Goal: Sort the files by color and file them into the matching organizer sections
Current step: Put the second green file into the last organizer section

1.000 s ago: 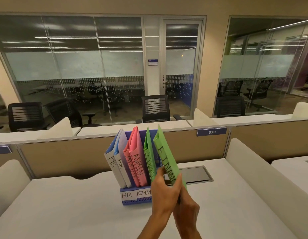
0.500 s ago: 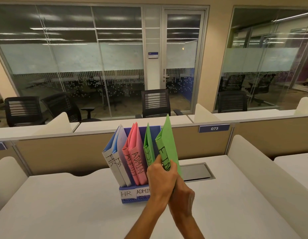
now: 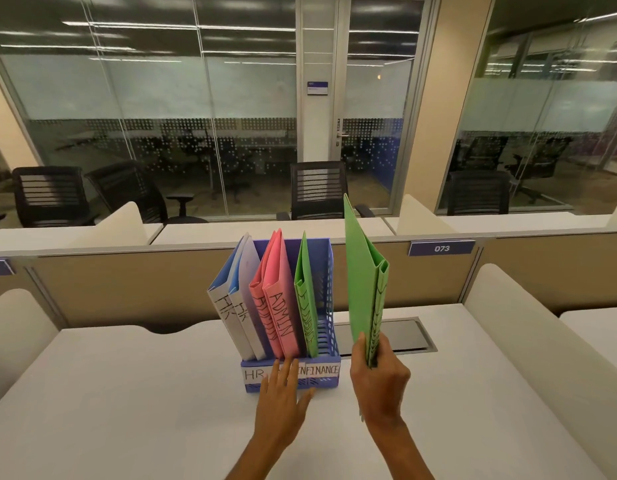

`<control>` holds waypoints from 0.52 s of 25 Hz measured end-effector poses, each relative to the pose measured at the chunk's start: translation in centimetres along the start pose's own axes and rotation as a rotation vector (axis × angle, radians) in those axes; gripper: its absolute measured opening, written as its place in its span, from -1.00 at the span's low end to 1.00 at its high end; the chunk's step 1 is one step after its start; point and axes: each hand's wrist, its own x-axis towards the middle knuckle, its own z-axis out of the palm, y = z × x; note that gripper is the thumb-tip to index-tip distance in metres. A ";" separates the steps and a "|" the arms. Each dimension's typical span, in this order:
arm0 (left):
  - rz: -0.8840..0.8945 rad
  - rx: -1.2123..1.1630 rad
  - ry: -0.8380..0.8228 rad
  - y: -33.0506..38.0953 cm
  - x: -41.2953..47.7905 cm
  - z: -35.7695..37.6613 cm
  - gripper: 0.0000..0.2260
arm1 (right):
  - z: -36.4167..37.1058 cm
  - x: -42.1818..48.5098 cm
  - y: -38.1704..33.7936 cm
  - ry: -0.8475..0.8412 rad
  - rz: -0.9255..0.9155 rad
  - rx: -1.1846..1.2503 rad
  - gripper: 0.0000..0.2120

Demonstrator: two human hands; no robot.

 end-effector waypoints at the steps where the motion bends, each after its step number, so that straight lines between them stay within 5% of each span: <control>1: 0.024 0.055 -0.033 -0.8 0.2 0.7 -0.33 | 0.3 0.1 -0.1 -0.012 0.001 0.027 -0.77; 13: 0.055 0.252 -0.082 -1.5 1.6 2.3 -0.32 | 3.8 1.1 0.5 -0.019 -0.022 0.117 -0.69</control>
